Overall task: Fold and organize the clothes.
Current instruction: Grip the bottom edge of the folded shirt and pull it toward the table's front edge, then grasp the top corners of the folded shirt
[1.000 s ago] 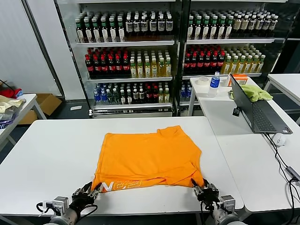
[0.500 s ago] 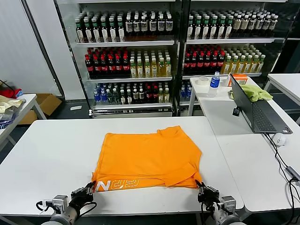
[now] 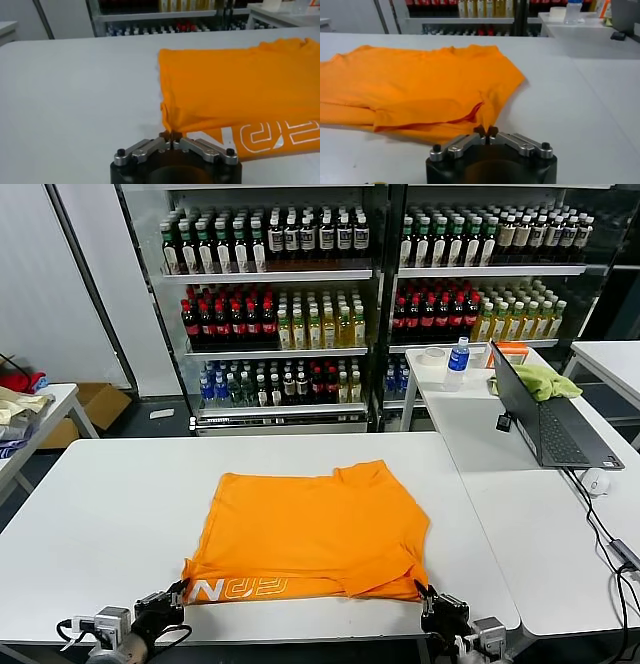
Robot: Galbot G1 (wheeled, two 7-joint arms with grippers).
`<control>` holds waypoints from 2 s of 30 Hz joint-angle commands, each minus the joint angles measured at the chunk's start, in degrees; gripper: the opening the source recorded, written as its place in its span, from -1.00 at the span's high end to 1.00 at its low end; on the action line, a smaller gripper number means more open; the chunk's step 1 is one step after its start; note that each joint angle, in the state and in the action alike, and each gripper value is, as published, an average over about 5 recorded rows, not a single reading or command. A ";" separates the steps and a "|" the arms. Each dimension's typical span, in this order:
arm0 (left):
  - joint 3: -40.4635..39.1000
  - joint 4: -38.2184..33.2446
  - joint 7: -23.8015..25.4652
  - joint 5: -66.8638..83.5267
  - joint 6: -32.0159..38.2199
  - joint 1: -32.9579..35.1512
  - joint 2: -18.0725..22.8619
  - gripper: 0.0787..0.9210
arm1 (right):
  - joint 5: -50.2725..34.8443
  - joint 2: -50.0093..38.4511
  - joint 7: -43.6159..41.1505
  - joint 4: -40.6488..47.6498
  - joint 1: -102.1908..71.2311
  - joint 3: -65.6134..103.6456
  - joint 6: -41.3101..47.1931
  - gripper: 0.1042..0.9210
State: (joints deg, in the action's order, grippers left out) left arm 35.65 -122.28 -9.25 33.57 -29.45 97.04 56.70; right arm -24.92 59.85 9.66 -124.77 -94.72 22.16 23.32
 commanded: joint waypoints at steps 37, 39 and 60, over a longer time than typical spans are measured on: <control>-5.55 14.39 4.06 6.23 4.62 -23.89 -5.03 -0.69 | -5.76 -0.46 2.08 17.87 39.06 -8.99 6.95 -0.75; -7.22 16.43 4.49 6.38 4.69 -26.84 -5.03 -0.74 | -6.17 0.87 2.10 20.89 42.87 -10.76 6.91 -0.76; -24.01 40.84 8.65 5.66 7.66 -50.07 -1.61 -0.77 | -8.54 11.26 1.99 46.61 58.09 -18.26 4.92 -0.76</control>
State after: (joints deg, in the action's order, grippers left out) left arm 19.31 -95.26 -2.18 38.86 -23.18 59.86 54.56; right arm -32.77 67.78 11.72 -89.10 -43.01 6.00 28.89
